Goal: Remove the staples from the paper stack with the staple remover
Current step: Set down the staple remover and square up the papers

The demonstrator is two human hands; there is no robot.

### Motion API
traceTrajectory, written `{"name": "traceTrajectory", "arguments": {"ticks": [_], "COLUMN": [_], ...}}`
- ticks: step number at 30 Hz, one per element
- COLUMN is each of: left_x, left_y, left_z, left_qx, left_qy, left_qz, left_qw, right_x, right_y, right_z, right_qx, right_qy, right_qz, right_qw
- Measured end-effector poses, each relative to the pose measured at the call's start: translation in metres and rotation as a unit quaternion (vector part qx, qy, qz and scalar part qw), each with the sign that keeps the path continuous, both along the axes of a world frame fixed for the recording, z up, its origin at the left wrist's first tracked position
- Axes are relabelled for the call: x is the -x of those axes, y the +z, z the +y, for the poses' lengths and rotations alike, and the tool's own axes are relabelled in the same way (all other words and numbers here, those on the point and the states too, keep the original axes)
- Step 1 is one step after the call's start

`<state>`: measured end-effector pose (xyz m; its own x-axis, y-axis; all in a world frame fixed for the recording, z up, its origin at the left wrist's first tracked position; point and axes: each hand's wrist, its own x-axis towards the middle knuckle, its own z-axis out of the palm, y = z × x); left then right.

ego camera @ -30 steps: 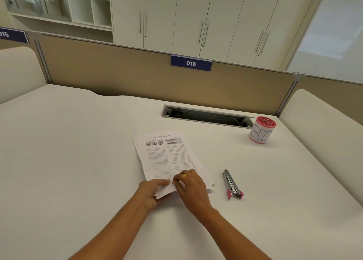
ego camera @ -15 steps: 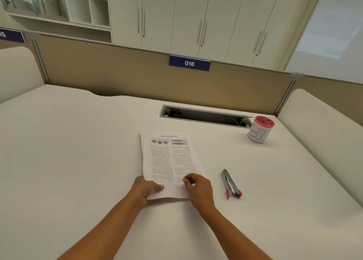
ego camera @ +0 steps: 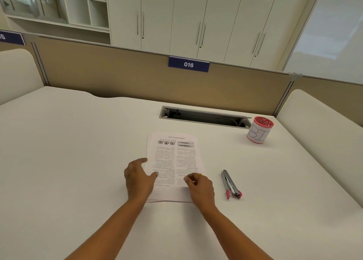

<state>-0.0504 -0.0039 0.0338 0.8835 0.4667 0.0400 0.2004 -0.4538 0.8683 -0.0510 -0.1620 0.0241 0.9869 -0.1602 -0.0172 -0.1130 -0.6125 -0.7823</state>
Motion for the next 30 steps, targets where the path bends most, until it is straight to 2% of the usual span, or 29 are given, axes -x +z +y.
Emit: {"name": "traceTrajectory", "arguments": {"ticks": [4, 8, 13, 16, 21, 23, 27, 30], "left_x": [0.005, 0.007, 0.008, 0.007, 0.005, 0.004, 0.002, 0.003], "left_y": [0.006, 0.007, 0.007, 0.008, 0.008, 0.007, 0.006, 0.006], "left_z": [-0.014, -0.025, -0.027, -0.029, -0.029, -0.028, -0.026, -0.025], "left_qx": [0.037, 0.05, 0.052, 0.023, 0.013, 0.044, 0.181, 0.23], "left_qy": [-0.124, -0.146, -0.151, -0.143, -0.136, -0.123, -0.101, -0.093], "left_qz": [-0.023, -0.015, -0.018, -0.021, -0.021, -0.013, 0.032, 0.05], "left_qw": [0.991, 0.988, 0.987, 0.989, 0.99, 0.991, 0.978, 0.967], "right_x": [0.002, 0.006, 0.009, 0.009, 0.009, 0.009, 0.008, 0.007], "right_y": [0.011, 0.019, 0.023, 0.022, 0.02, 0.019, 0.021, 0.021], "right_z": [0.004, 0.008, 0.007, 0.006, 0.007, 0.007, 0.003, 0.003], "right_qx": [-0.143, -0.211, -0.222, -0.22, -0.175, -0.17, -0.198, -0.199], "right_qy": [0.012, 0.027, 0.038, 0.035, 0.031, 0.023, 0.014, 0.032], "right_qz": [0.032, 0.06, 0.064, 0.06, 0.022, -0.002, -0.016, -0.007], "right_qw": [0.989, 0.975, 0.972, 0.973, 0.984, 0.985, 0.98, 0.98]}}
